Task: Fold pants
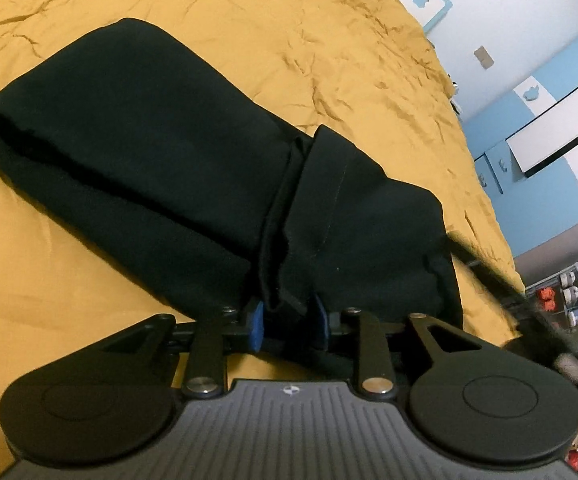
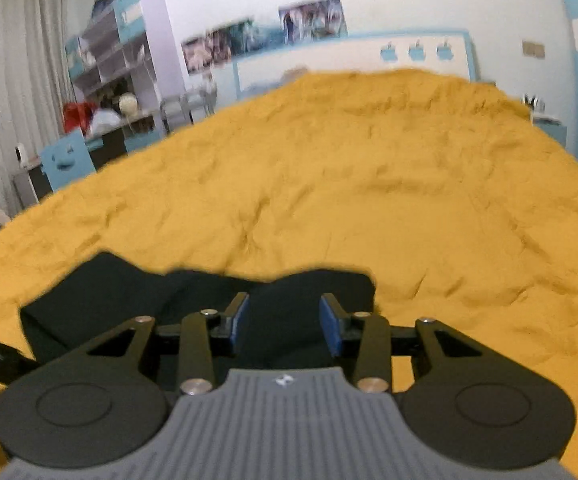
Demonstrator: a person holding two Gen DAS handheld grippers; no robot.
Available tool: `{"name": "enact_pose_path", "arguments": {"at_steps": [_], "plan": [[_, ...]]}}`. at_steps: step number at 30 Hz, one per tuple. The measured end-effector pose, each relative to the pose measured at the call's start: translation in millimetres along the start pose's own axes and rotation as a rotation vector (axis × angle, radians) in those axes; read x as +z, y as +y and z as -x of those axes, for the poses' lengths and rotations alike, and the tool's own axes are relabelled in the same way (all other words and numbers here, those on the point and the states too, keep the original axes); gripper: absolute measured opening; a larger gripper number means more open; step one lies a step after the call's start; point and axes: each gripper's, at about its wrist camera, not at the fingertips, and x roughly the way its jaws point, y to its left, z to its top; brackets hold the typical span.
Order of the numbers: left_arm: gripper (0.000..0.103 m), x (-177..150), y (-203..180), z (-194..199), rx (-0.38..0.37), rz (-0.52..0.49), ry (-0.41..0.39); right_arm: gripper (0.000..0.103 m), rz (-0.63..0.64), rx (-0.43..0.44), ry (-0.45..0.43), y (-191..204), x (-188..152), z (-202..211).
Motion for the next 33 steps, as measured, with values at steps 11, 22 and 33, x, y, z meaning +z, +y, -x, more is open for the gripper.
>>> {"name": "enact_pose_path", "arguments": {"at_steps": [11, 22, 33], "plan": [[0.038, -10.1, 2.0, 16.0, -0.011, -0.047, -0.042, 0.044, 0.061, 0.019, 0.112, 13.6, -28.2, 40.1], [0.058, 7.9, 44.1, 97.0, 0.229, -0.162, -0.179, 0.044, 0.165, -0.065, 0.052, 77.9, -35.7, 66.8], [0.059, 26.2, 99.7, 107.4, 0.238, -0.041, -0.182, 0.045, 0.108, -0.059, 0.048, 133.8, -22.6, 45.1]]}}
